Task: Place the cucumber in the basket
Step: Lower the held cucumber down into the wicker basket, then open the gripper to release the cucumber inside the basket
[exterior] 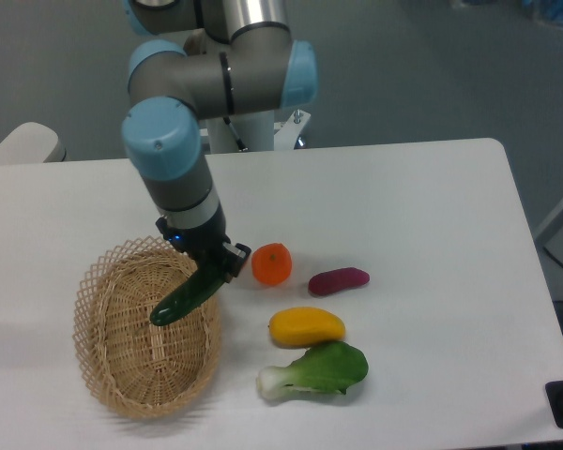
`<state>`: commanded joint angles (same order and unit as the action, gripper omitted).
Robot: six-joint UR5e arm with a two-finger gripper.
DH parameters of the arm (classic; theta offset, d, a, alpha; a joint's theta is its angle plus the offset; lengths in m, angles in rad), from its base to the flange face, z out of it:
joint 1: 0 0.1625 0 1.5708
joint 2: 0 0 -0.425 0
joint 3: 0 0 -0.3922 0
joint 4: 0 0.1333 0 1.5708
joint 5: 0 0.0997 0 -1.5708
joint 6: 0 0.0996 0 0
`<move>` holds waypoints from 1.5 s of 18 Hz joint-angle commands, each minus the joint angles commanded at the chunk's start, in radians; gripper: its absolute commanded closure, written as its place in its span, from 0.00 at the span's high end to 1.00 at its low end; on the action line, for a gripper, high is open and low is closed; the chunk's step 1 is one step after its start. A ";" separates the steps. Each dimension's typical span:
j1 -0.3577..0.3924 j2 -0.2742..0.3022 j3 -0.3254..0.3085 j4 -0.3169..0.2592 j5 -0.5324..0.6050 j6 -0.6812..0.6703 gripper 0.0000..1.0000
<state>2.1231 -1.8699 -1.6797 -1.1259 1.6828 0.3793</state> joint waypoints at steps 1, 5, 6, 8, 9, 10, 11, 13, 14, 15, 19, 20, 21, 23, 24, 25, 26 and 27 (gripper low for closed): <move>-0.015 -0.008 0.005 0.000 0.000 -0.029 0.14; -0.055 -0.044 0.015 0.030 -0.003 -0.109 0.15; -0.063 -0.057 0.017 0.052 -0.003 -0.115 0.15; -0.095 -0.087 0.015 0.109 -0.003 -0.114 0.15; -0.109 -0.101 0.012 0.118 -0.003 -0.112 0.16; -0.115 -0.113 0.006 0.121 -0.002 -0.109 0.18; -0.126 -0.123 0.009 0.121 -0.002 -0.109 0.19; -0.134 -0.136 0.012 0.123 -0.002 -0.109 0.19; -0.135 -0.141 0.005 0.123 -0.002 -0.108 0.19; -0.135 -0.146 0.003 0.121 0.000 -0.103 0.19; -0.144 -0.163 0.002 0.130 0.058 -0.096 0.22; -0.144 -0.169 0.003 0.130 0.063 -0.094 0.23; -0.144 -0.172 0.003 0.133 0.063 -0.094 0.24; -0.144 -0.173 0.006 0.135 0.066 -0.092 0.35; -0.144 -0.172 0.014 0.135 0.066 -0.092 0.53; -0.144 -0.172 0.017 0.135 0.067 -0.092 0.73; -0.144 -0.172 0.020 0.135 0.083 -0.091 0.88; -0.144 -0.173 0.032 0.135 0.100 -0.083 1.00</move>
<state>1.9788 -2.0432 -1.6476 -0.9910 1.7823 0.2960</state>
